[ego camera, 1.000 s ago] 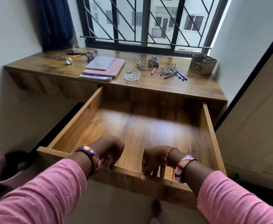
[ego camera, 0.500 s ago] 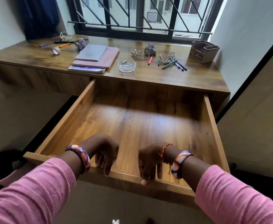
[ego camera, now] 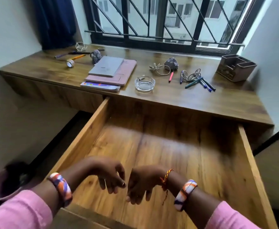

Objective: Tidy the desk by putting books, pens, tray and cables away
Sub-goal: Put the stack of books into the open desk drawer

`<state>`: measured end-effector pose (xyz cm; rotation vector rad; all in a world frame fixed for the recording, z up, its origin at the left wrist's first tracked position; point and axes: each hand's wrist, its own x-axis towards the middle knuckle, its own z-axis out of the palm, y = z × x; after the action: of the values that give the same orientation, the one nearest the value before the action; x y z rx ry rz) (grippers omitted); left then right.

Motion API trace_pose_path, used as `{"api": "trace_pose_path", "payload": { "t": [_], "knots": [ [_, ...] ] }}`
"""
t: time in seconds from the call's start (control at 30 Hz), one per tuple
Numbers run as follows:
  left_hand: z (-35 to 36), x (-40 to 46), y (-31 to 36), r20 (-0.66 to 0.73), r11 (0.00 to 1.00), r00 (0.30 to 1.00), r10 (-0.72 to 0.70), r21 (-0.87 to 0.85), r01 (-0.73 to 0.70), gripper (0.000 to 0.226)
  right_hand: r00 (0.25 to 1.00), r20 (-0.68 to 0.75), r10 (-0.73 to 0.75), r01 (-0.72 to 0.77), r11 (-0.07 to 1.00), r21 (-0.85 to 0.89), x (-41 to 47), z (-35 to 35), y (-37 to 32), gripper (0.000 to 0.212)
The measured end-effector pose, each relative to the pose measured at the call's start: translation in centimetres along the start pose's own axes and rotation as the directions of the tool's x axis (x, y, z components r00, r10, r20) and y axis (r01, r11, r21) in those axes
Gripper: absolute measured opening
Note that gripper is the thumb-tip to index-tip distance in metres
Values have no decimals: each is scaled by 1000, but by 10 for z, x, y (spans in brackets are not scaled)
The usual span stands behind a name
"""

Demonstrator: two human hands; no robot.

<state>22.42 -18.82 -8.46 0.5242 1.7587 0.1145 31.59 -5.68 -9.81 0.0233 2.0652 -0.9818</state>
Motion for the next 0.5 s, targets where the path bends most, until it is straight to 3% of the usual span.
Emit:
{"api": "trace_pose_path", "payload": {
  "t": [0.03, 0.1, 0.17, 0.23, 0.27, 0.3, 0.33, 0.37, 0.4, 0.5],
  "knots": [
    [-21, -1, -9, -94, 997, 995, 44, -52, -49, 5, 997, -8, 71, -68, 982, 177, 14, -10, -7, 36],
    [-68, -4, -30, -242, 973, 965, 103, -178, -149, 11, 989, -144, 16, -3, 996, 91, 31, -34, -23, 33],
    [-119, -2, -50, -362, 860, 921, 147, -414, -300, 19, 949, -315, -20, 36, 998, 44, 47, -52, -31, 29],
    [-169, 9, -65, -554, 675, 830, 70, -586, -448, 25, 905, -426, 2, 42, 995, 93, 68, -60, -30, 27],
    [-191, 18, -69, -676, 668, 735, -46, -568, -481, 27, 892, -451, 36, 27, 991, 133, 76, -60, -32, 27],
    [-212, 27, -74, -791, 755, 589, -167, -487, -439, 31, 881, -466, 78, -4, 987, 160, 86, -61, -37, 27],
    [-233, 35, -78, -884, 860, 396, -247, -388, -331, 36, 876, -472, 104, -25, 985, 171, 96, -62, -39, 27],
    [-252, 39, -80, -934, 920, 249, -257, -315, -234, 41, 871, -477, 120, -40, 984, 174, 104, -63, -41, 27],
    [-272, 44, -81, -949, 938, 189, -253, -288, -192, 44, 873, -472, 124, -48, 984, 169, 110, -63, -45, 26],
    [-322, 59, -86, -912, 931, 243, -331, -358, -73, 49, 883, -447, 145, -86, 985, 149, 122, -68, -58, 27]
  ]
}}
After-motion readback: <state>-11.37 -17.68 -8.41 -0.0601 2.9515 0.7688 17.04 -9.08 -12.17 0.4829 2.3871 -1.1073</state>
